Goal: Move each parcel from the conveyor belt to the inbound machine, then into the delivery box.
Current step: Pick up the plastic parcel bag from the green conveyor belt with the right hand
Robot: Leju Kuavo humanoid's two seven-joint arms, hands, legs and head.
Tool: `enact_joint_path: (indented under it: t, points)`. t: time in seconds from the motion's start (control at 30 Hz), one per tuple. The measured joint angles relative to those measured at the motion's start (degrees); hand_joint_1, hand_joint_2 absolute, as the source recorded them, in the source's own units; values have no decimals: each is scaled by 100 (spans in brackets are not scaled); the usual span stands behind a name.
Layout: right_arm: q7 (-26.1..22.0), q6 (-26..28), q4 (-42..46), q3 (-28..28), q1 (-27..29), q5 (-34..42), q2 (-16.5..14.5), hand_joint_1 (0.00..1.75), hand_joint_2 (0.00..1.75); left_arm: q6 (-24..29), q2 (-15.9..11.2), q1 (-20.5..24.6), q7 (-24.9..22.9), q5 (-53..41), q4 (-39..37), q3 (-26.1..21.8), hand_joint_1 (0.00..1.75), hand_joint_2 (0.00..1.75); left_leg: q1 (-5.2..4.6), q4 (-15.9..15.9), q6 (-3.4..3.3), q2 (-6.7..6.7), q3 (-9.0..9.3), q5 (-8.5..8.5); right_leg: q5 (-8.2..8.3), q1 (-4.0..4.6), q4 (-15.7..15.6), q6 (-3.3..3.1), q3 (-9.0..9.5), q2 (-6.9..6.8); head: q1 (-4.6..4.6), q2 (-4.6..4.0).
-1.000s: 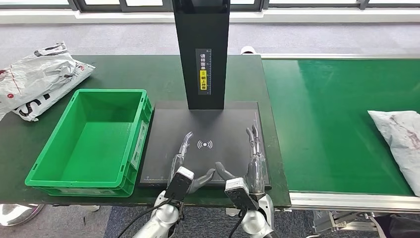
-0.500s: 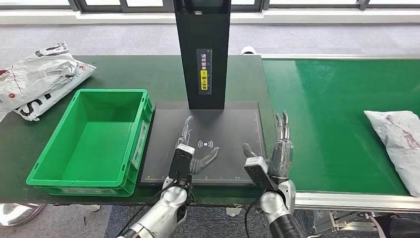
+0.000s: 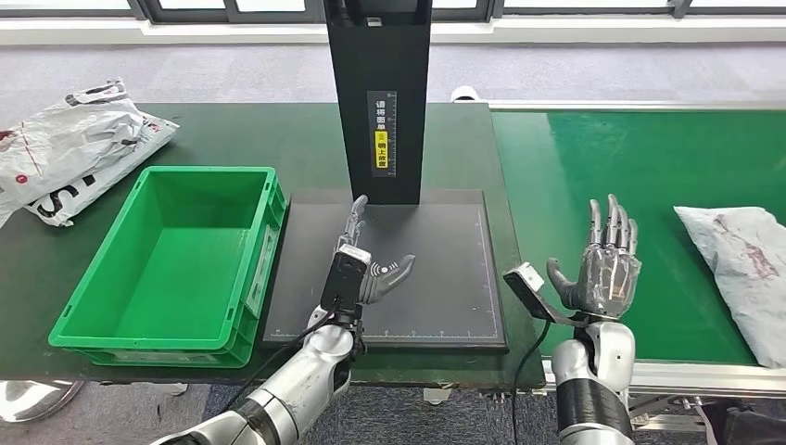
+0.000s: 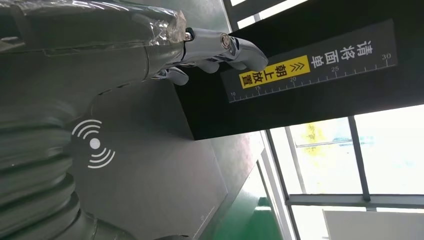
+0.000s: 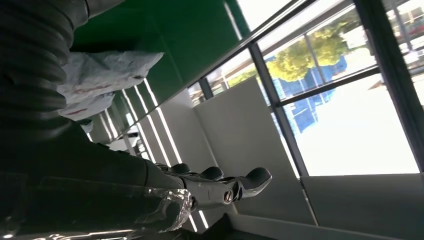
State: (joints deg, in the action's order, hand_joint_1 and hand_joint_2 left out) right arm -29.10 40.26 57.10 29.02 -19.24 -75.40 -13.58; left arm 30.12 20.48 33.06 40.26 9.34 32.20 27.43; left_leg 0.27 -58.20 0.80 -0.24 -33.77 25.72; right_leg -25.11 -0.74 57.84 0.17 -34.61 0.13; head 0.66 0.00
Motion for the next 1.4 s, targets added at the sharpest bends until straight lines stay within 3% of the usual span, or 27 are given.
enact_joint_path:
  t: [0.1,0.23,0.43,0.6,0.8,0.93,1.4]
  points:
    - [577,1,52,386,-89,-535,62,0,175,8,0,90,0,54,-56,60,0,175,-1,0,-1,-2,0,-1,0,-1,0,0,1,-3,-1,0]
    - [1555,0,63,495,-99,-1037,338,0,175,56,0,136,0,-65,-79,79,0,175,-8,0,-2,-2,-1,0,1,-8,0,1,1,-2,-2,0]
    - [2208,0,34,489,-96,-1258,638,0,175,71,0,158,0,-221,-72,79,0,175,-10,0,-4,-1,-1,1,0,-9,0,1,0,-2,-1,0]
    - [3644,-2,-376,119,-72,-1354,1111,0,175,49,-8,139,0,-552,-50,21,0,175,-10,1,-11,-12,-10,-3,-1,-10,0,4,2,-20,-2,0]
    - [4304,-2,-953,-380,-60,-1364,1740,0,175,2,-15,3,-1,-908,114,-241,0,175,-12,0,-13,-20,-14,-4,-1,-13,0,7,0,-29,-2,0]
    - [4468,-2,-1205,-727,-38,-1365,2021,0,175,-2,-16,-68,-2,-972,201,-362,0,175,-12,0,-14,-18,-15,-3,-1,-12,0,7,-2,-27,-2,0]
    - [4819,-1,-1883,-1319,-155,-1367,2250,0,175,55,-55,-158,-2,-989,351,-528,0,175,-11,2,-13,-18,-18,-5,-1,-12,0,7,-2,-27,-2,0]
